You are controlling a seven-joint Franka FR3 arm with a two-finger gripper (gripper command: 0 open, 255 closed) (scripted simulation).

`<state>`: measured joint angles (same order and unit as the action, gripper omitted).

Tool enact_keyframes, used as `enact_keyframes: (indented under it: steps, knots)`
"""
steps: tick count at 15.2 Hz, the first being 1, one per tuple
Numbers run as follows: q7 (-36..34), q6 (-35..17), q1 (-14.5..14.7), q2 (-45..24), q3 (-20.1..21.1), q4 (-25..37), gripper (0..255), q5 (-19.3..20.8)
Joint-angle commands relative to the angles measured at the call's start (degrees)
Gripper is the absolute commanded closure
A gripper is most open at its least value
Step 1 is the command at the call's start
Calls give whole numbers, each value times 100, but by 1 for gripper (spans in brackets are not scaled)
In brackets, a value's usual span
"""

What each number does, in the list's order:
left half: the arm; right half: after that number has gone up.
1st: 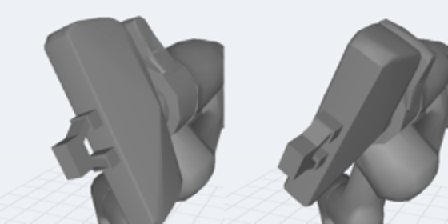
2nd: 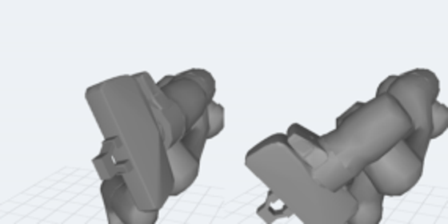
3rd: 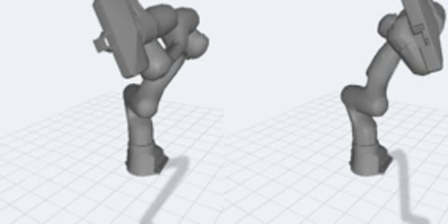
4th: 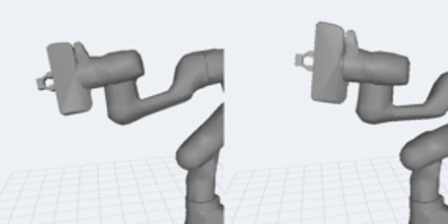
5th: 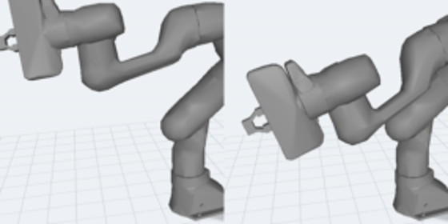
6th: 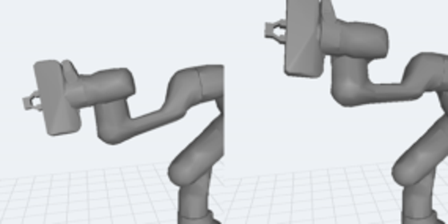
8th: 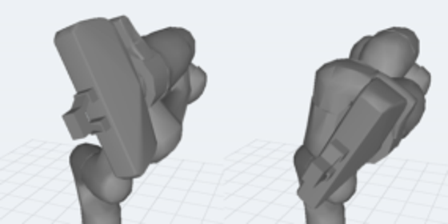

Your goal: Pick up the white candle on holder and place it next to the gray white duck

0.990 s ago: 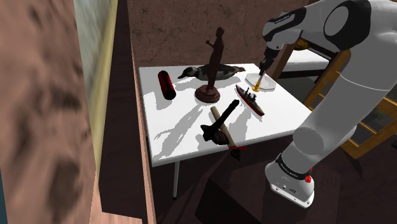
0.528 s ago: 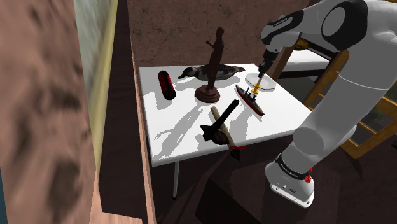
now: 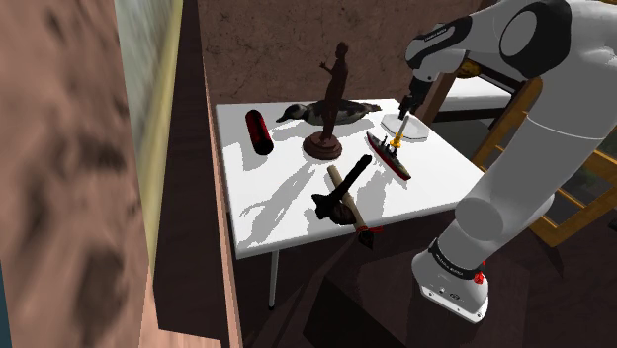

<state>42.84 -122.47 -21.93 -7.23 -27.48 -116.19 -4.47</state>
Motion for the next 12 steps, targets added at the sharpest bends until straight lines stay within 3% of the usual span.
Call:
enact_keyframes:
  steps: [1, 4, 12]
  knots:
    - [-37, 178, 9, 86, -8, 102, 0, 54]
    - [-120, 680, 29, 288, -19, 429, 0, 174]
    - [-120, 680, 29, 288, -19, 429, 0, 174]
